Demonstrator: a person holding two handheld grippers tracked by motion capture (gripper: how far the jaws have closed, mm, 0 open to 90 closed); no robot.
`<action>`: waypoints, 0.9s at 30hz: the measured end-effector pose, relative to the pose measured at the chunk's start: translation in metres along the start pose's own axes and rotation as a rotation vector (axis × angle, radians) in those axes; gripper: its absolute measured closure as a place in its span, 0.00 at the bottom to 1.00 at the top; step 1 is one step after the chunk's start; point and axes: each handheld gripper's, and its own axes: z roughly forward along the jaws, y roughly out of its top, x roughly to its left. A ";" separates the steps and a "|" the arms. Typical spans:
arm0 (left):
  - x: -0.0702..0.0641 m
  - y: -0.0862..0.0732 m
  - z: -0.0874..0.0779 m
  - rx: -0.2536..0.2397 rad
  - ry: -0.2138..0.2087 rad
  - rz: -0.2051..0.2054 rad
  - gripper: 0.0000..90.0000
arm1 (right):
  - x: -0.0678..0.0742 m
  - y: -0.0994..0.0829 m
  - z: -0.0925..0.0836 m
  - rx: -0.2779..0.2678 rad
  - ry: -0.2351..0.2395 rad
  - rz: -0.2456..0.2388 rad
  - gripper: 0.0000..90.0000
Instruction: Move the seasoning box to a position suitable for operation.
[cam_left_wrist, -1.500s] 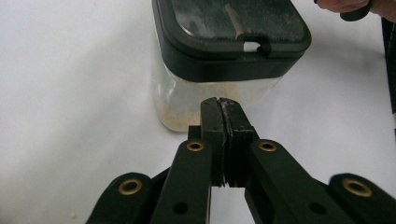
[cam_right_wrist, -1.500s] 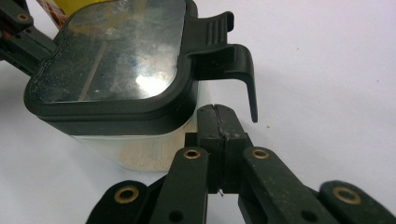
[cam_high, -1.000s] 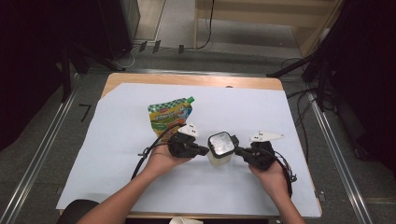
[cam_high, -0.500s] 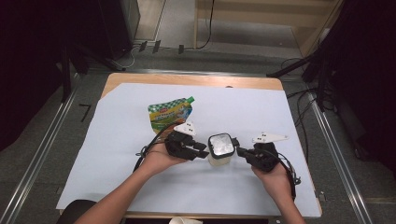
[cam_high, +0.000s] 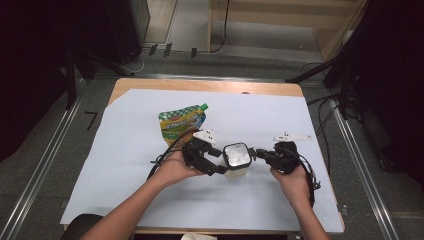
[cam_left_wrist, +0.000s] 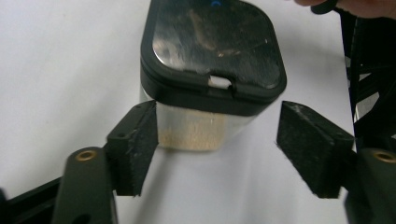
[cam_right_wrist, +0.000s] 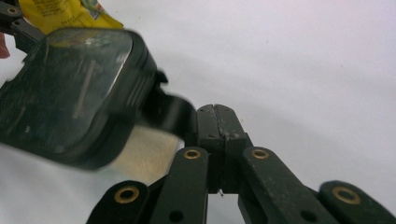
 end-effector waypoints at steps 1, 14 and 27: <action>0.000 0.000 0.001 -0.005 -0.004 0.000 0.29 | 0.000 0.003 0.002 0.004 0.003 -0.003 1.00; -0.001 0.008 0.018 -0.013 0.033 0.047 0.15 | -0.003 0.003 0.008 0.025 0.013 -0.016 1.00; -0.006 0.013 0.025 -0.007 0.086 0.096 0.17 | -0.004 -0.002 0.009 0.029 0.012 -0.008 1.00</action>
